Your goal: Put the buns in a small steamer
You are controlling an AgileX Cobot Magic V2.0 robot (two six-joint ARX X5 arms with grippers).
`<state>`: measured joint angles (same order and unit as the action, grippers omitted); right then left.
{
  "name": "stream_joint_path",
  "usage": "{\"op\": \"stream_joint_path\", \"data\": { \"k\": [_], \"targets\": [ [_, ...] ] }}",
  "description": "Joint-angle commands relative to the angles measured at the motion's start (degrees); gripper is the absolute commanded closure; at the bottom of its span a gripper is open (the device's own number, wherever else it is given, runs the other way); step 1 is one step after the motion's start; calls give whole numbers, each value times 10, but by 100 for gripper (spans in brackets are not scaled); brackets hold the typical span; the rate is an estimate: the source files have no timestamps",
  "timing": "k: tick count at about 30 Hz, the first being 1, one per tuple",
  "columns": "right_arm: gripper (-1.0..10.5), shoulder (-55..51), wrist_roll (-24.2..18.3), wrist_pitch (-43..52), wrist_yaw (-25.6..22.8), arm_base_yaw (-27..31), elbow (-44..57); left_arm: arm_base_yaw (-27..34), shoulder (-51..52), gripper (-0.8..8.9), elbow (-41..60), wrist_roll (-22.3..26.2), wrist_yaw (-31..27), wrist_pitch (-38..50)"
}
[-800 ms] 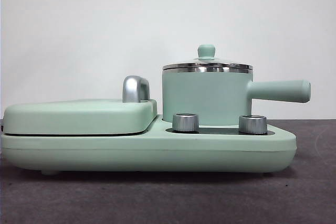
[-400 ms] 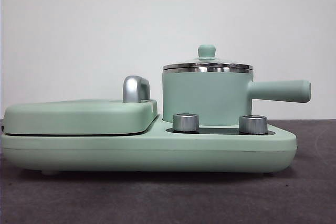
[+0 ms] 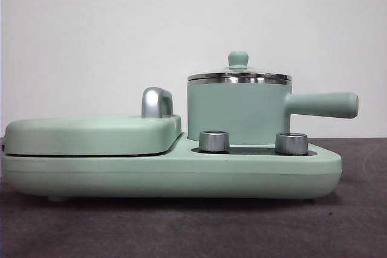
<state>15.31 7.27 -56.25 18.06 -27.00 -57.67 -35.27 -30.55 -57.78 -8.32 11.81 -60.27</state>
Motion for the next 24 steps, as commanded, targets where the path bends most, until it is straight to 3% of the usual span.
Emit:
{"op": "stream_joint_path", "data": {
  "k": [1,2,3,4,24],
  "targets": [
    [649,4,-6,4,2,-3,-4,-3,26,546,21,-37,-16,17],
    [837,4,-6,2,2,-3,-4,-3,34,762,26,-37,-16,16],
    [973,4,-8,0,3,-3,-4,-3,38,806,29,-38,-16,16],
    [914,4,-10,-1,4,-3,-4,-3,42,791,30,-38,-16,16],
    [927,4,-21,5,-1,-3,-4,15,61,807,47,-38,-15,35]
  ]
}}
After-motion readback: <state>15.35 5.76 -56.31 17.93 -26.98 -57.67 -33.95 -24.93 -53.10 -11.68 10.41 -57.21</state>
